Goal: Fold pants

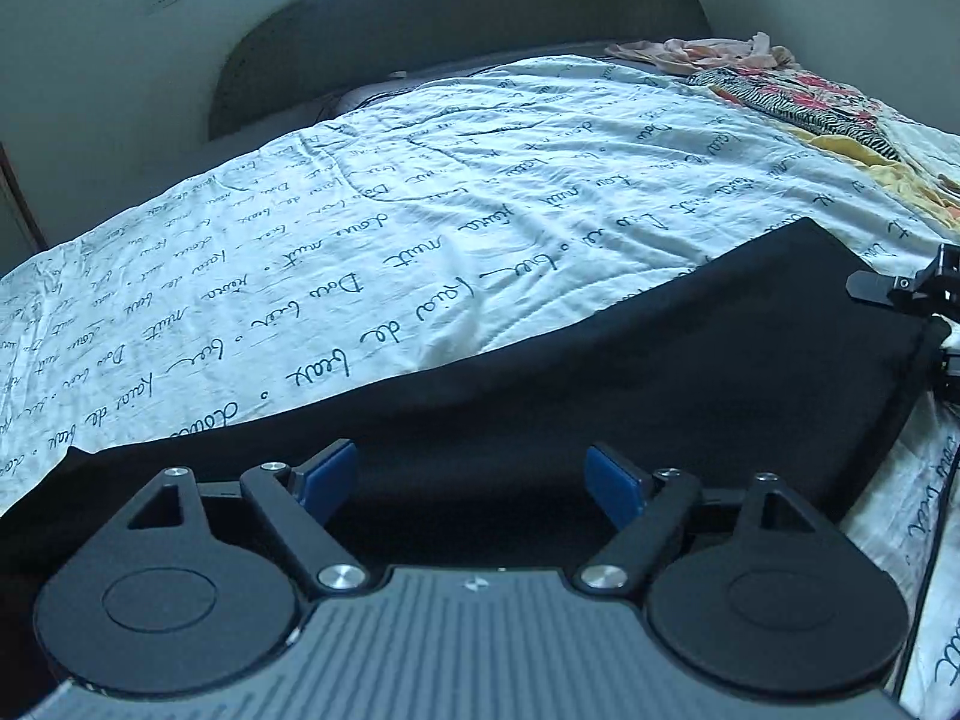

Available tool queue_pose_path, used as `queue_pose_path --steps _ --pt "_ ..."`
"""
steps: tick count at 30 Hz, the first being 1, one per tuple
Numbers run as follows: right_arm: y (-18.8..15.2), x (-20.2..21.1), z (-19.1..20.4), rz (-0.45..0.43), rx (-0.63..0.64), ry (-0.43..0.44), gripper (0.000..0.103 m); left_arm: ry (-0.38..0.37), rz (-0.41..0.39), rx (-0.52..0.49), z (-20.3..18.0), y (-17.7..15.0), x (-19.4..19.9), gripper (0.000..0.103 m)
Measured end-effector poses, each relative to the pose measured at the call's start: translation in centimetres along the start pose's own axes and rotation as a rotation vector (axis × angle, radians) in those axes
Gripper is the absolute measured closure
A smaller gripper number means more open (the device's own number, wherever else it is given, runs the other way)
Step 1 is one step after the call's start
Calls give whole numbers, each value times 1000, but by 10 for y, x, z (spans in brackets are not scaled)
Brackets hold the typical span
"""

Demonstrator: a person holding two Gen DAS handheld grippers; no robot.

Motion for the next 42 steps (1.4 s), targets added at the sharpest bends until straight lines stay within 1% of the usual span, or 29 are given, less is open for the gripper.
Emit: queue_pose_path --steps 1,2,3,6,8,12,17,26,31,34,36,39,42 --pt "1 -1 0 -3 1 -4 57 4 1 -1 1 0 0 18" --pt "2 -3 0 -6 2 -8 60 7 1 -2 1 0 -1 18" --pt "4 -4 -1 -7 5 -17 66 10 1 -4 2 0 -1 18" --pt "5 -5 -4 -8 10 -32 78 17 4 -6 3 0 -2 18" --pt "6 -6 -5 -9 18 -40 82 19 9 -4 5 0 -3 18" --pt "6 -4 -5 -11 46 -54 87 18 20 6 7 -1 -6 18" --pt "7 -3 -1 -15 85 -66 88 23 23 3 8 -1 -7 18" --pt "9 -1 17 -31 209 -93 88 25 32 10 11 -1 -10 17" --pt "9 -2 23 -35 243 -100 88 15 47 33 15 0 -12 17" --pt "9 -3 21 -34 239 -104 88 -12 65 67 16 1 -13 17" --pt "9 -3 21 -33 245 -108 88 -47 75 99 17 3 -13 17" --pt "8 -3 26 -38 291 -122 88 -124 91 169 16 6 -13 17" --pt "8 -4 35 -47 353 -139 88 -229 135 269 13 6 -16 16"
Point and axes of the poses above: each gripper's, at about its wrist camera, not at the fingertips, and x roughly against the way its jaws point, z to its left, y to its top, the point moved 10 cm from there along -x, roughly the way its jaws point
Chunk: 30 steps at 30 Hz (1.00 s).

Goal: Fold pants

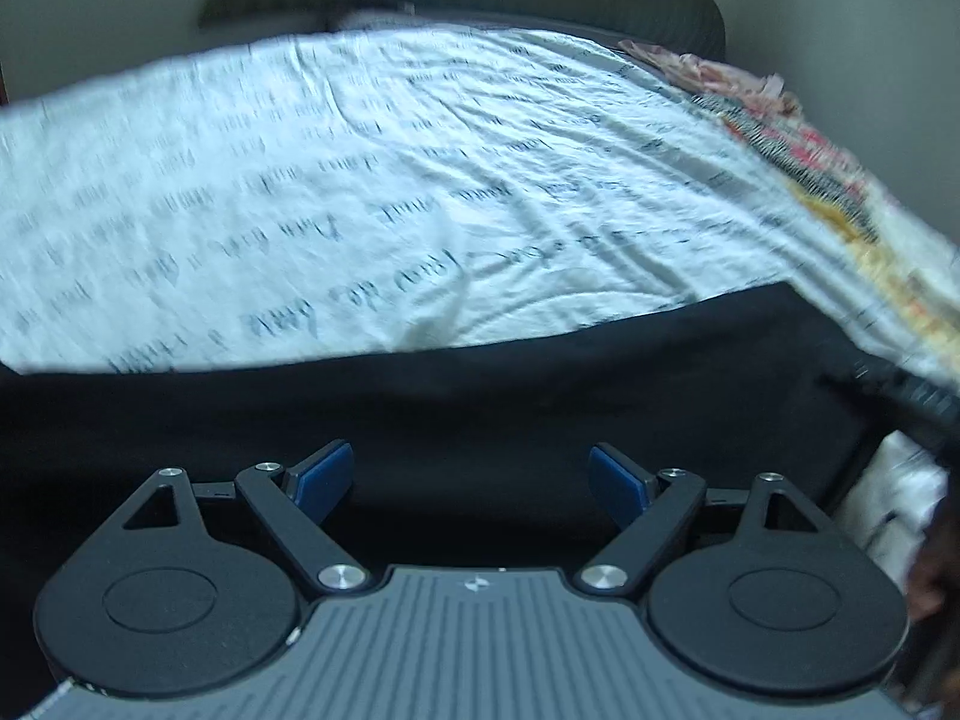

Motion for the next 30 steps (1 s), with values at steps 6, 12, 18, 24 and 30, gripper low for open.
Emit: queue_pose_path --steps 6,12,18,24,30 --pt "0 -2 -8 7 -66 20 88 -6 18 50 4 2 -2 16" --pt "-1 0 -10 -1 -29 -2 88 33 5 17 8 2 -3 15" --pt "6 0 15 -24 117 -22 88 58 3 18 13 2 -5 15" --pt "6 -3 28 -29 192 -33 88 72 -4 18 16 4 -4 15" --pt "5 -4 33 -33 257 -62 88 9 -3 68 16 7 -3 14"
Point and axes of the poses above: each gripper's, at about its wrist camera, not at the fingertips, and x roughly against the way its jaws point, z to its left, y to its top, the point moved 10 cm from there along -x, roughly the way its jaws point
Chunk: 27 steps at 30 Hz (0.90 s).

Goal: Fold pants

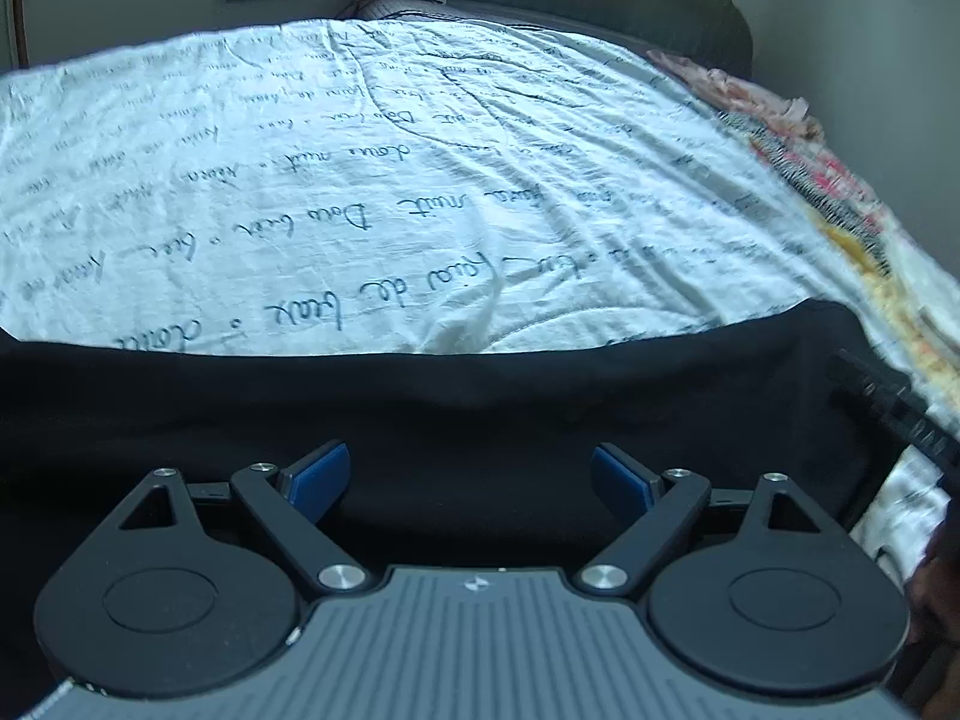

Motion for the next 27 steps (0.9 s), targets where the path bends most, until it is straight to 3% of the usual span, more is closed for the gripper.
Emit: queue_pose_path --steps 5,7,11,14,16,20,22,24,26,27 --pt "1 8 37 -27 225 -9 88 -142 15 172 4 3 1 12" --pt "-2 11 59 -39 343 -11 88 -179 19 206 4 4 2 12" --pt "-3 14 86 -64 450 -9 88 -264 13 265 4 7 7 11" --pt "-12 24 118 -101 622 4 88 -332 25 312 0 9 5 9" --pt "-27 23 140 -86 747 12 88 -359 53 350 -1 6 1 9" --pt "-46 10 141 -67 892 -134 88 -326 53 347 7 0 2 9" --pt "-48 10 131 -41 844 -161 80 -269 20 298 11 2 5 9" --pt "-48 11 126 -28 774 -152 48 -222 -16 259 11 5 9 8" --pt "-52 5 126 1 765 -133 36 -217 -18 246 8 5 9 8" --pt "-57 -3 125 23 789 -139 35 -225 -9 242 7 4 8 8"
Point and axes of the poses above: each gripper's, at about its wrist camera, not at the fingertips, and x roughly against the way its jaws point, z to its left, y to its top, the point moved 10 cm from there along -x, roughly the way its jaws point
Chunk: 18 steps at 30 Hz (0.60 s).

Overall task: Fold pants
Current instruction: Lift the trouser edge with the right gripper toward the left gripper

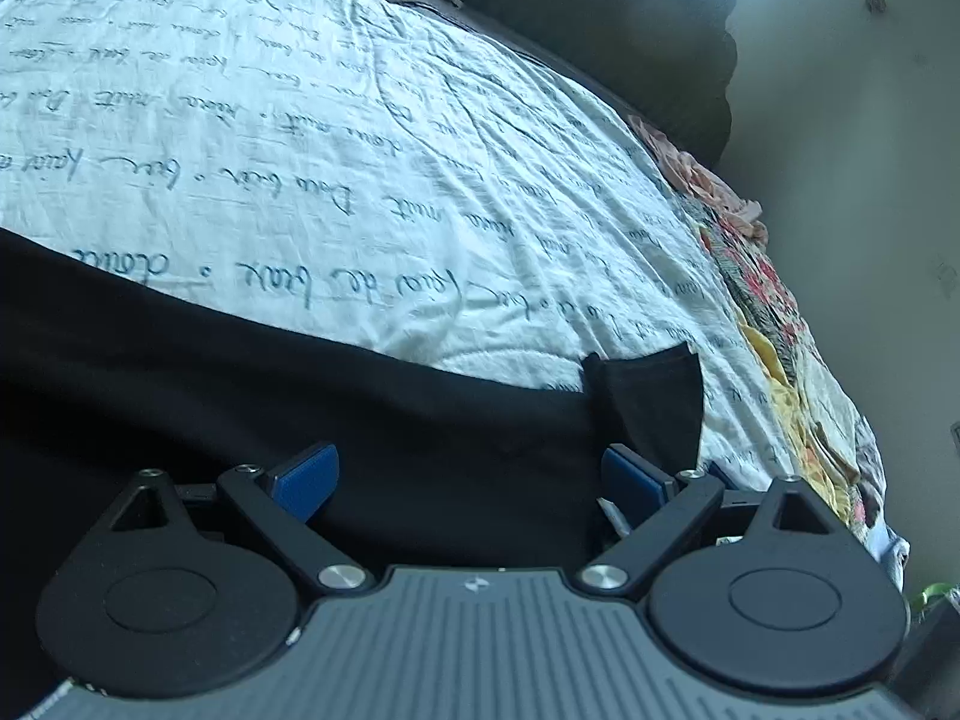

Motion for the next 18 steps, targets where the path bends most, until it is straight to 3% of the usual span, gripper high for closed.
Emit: queue_pose_path --steps 2,4,5,7,11,13,16,18 --pt "-8 -16 -5 33 48 -57 32 -2 15 -13 -1 -3 1 8" --pt "-18 -20 -40 41 -23 -206 24 16 -4 -39 2 -3 8 8" --pt "-25 -16 -61 38 -113 -245 18 32 -19 -51 6 -2 12 8" --pt "-45 -4 -104 32 -389 -242 8 67 -40 -62 12 2 17 8" --pt "-79 21 -151 -4 -836 -140 2 48 -19 -47 11 2 14 8" --pt "-90 27 -157 3 -993 -10 0 49 -8 -65 7 -3 10 8" --pt "-93 33 -159 -102 -1203 239 0 65 -4 -102 3 -8 8 8" --pt "-102 29 -163 -120 -1361 346 3 80 -6 -122 1 -9 7 8"
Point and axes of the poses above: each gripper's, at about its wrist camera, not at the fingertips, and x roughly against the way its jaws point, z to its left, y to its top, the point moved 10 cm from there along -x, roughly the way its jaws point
